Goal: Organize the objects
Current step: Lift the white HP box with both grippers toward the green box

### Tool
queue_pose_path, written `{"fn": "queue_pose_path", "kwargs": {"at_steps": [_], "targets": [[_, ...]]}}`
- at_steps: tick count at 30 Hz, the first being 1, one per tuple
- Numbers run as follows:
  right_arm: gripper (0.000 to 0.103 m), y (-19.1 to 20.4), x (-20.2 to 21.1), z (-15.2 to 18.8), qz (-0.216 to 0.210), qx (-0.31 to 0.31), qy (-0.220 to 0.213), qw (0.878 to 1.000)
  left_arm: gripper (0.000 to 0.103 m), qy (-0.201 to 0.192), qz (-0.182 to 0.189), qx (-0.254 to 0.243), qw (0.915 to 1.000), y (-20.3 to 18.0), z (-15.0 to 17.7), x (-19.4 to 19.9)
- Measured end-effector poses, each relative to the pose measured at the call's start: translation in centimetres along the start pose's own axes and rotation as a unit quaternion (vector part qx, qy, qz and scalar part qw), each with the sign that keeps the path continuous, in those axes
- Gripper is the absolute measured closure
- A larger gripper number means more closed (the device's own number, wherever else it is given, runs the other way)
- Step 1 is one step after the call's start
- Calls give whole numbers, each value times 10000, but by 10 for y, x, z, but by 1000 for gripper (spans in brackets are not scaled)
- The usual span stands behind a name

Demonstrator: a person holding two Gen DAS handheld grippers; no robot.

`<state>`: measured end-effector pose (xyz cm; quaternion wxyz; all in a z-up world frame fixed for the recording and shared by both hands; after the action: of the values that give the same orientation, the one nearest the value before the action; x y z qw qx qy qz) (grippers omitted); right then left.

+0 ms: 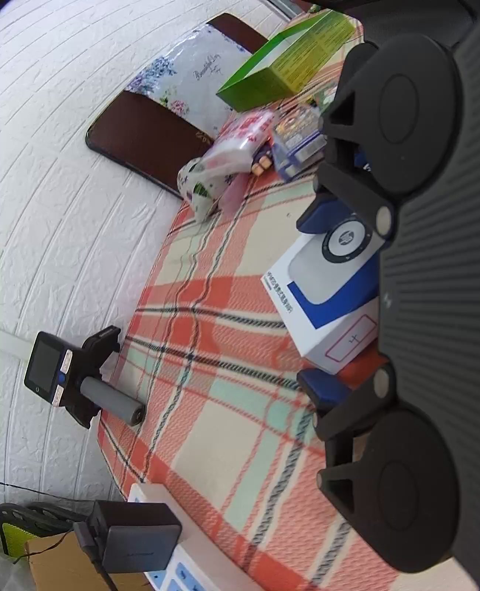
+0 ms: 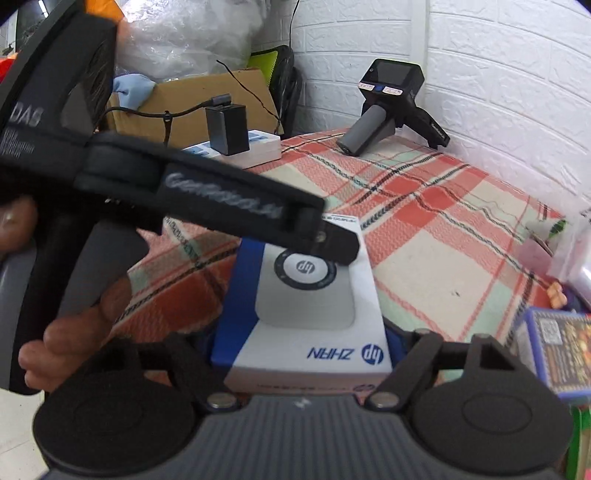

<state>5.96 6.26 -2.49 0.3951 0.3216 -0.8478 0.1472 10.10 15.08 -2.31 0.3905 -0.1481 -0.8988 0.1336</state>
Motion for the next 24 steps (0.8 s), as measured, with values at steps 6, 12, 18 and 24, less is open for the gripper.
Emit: {"fn": "queue_pose_path", "kwargs": {"at_steps": [6, 12, 18, 24], "targets": [[24, -5, 28, 31, 140, -22, -63, 9999, 19, 188, -53, -121, 9997, -37, 19, -2], [23, -15, 51, 56, 203, -142, -89, 9997, 13, 261, -139, -173, 9994, -71, 38, -8], [13, -23, 64, 73, 308, -394, -216, 9985, 5, 280, -270, -304, 9988, -88, 49, -11], [6, -22, 62, 75, 448, -435, -184, 9979, 5, 319, -298, -221, 9988, -87, 49, -10]]}}
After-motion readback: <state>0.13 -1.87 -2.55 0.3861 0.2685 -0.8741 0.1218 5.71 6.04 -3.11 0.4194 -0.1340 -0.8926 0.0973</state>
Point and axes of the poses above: each gripper's, at about its wrist camera, not at the fingertips, and x roughly against the way its jaws point, y to its left, z to its underside, the point moved 6 cm from there along -x, roughly the way its jaws point, and after that the axes turned 9 degrees about y, right-handed, at the moved point
